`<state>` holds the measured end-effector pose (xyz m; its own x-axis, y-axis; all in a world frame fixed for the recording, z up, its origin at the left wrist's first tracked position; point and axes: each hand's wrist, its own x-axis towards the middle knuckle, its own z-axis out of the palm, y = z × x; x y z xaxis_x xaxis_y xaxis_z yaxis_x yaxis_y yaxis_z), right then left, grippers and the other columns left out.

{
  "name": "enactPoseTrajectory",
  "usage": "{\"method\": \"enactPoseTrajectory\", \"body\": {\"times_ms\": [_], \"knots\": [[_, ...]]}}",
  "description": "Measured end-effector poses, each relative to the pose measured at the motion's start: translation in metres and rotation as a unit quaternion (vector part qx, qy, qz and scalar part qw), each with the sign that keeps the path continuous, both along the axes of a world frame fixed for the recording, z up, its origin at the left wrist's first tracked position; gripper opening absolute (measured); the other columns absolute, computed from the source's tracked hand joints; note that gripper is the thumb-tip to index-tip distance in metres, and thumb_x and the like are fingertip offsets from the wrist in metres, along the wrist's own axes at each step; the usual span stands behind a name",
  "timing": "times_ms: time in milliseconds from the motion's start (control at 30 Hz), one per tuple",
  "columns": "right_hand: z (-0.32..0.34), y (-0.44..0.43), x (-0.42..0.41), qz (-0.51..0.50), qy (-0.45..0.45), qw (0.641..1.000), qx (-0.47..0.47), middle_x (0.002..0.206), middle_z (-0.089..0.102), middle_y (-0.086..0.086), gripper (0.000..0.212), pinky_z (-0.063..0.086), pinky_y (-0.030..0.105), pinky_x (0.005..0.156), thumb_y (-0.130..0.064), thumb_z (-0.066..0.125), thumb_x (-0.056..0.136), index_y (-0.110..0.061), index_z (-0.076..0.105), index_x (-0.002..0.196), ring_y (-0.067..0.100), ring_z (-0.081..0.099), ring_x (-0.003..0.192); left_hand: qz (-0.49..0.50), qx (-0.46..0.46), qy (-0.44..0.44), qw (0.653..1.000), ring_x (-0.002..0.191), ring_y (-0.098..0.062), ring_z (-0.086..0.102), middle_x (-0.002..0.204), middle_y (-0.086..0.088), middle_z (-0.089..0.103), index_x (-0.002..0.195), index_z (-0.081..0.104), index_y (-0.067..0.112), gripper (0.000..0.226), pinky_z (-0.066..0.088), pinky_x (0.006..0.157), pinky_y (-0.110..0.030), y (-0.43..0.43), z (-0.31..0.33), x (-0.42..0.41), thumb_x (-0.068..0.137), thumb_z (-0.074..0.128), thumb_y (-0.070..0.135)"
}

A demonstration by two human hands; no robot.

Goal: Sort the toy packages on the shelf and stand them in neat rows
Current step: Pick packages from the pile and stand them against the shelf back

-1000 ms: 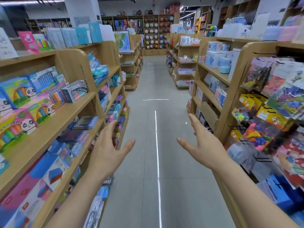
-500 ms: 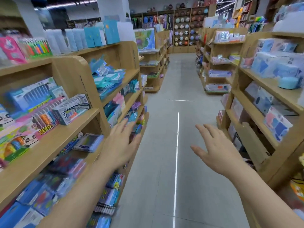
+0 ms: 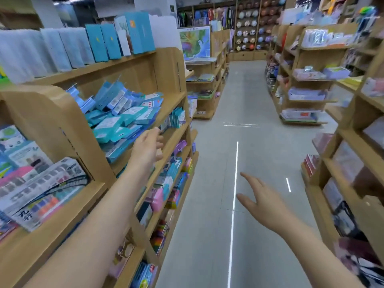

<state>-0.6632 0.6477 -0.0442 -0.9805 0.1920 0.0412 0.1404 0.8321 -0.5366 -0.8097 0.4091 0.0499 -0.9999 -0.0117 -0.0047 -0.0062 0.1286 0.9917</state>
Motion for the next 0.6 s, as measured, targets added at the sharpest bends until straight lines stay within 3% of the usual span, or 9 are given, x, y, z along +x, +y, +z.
{"method": "enactPoseTrajectory", "body": {"times_ms": [100,167,300,433,500,600], "knots": [[0.001,0.018,-0.064,-0.004,0.009,0.999,-0.035,0.144,0.039,-0.005,0.058,0.035,0.028,0.102,-0.046,0.047,0.093,-0.031,0.026,0.145,0.013,0.041,0.129,0.023,-0.009,0.000,1.000,0.098,-0.013,0.061,0.111,0.001,0.063,0.097,0.059,0.027,0.018,0.052,0.088,-0.037,0.008,0.001,-0.064,0.097,0.044,0.037],[0.003,0.031,-0.109,-0.010,0.017,0.996,-0.089,0.137,0.047,-0.006,0.053,0.038,0.026,0.092,-0.044,0.050,0.092,-0.033,0.032,0.141,0.011,0.049,0.120,0.043,-0.008,0.003,0.999,0.093,-0.011,0.060,0.105,0.004,0.064,0.092,0.058,0.027,0.017,0.050,0.090,-0.039,0.014,0.001,-0.106,0.096,0.044,0.035],[-0.001,0.062,-0.205,-0.002,0.039,0.983,-0.179,0.124,0.054,-0.004,0.045,0.043,0.026,0.083,-0.039,0.054,0.092,-0.031,0.042,0.135,0.010,0.056,0.103,0.093,-0.029,0.009,0.995,0.099,-0.012,0.059,0.110,0.003,0.060,0.107,0.055,0.024,0.019,0.049,0.093,-0.041,0.032,-0.008,-0.186,0.097,0.043,0.034],[0.002,0.097,-0.308,0.031,0.062,0.967,-0.246,0.112,0.058,-0.006,0.036,0.043,0.017,0.069,-0.036,0.052,0.094,-0.029,0.048,0.129,0.004,0.058,0.089,0.135,-0.062,0.028,0.989,0.098,-0.013,0.057,0.107,0.003,0.058,0.118,0.054,0.027,0.024,0.050,0.084,-0.034,0.055,-0.025,-0.252,0.094,0.050,0.025],[0.009,0.114,-0.357,0.045,0.057,0.949,-0.308,0.101,0.060,-0.012,0.028,0.049,0.021,0.074,-0.033,0.052,0.094,-0.030,0.051,0.122,0.001,0.059,0.087,0.153,-0.078,0.028,0.985,0.097,-0.013,0.056,0.109,0.002,0.057,0.124,0.053,0.024,0.032,0.048,0.084,-0.032,0.068,-0.032,-0.279,0.093,0.053,0.017],[0.022,0.136,-0.429,0.053,0.037,0.921,-0.384,0.096,0.061,-0.008,0.021,0.054,0.032,0.080,-0.031,0.050,0.096,-0.029,0.053,0.116,0.012,0.063,0.093,0.195,-0.103,0.033,0.975,0.098,-0.012,0.058,0.117,0.000,0.058,0.121,0.056,0.026,0.033,0.050,0.079,-0.028,0.080,-0.039,-0.318,0.090,0.056,0.013]]}}
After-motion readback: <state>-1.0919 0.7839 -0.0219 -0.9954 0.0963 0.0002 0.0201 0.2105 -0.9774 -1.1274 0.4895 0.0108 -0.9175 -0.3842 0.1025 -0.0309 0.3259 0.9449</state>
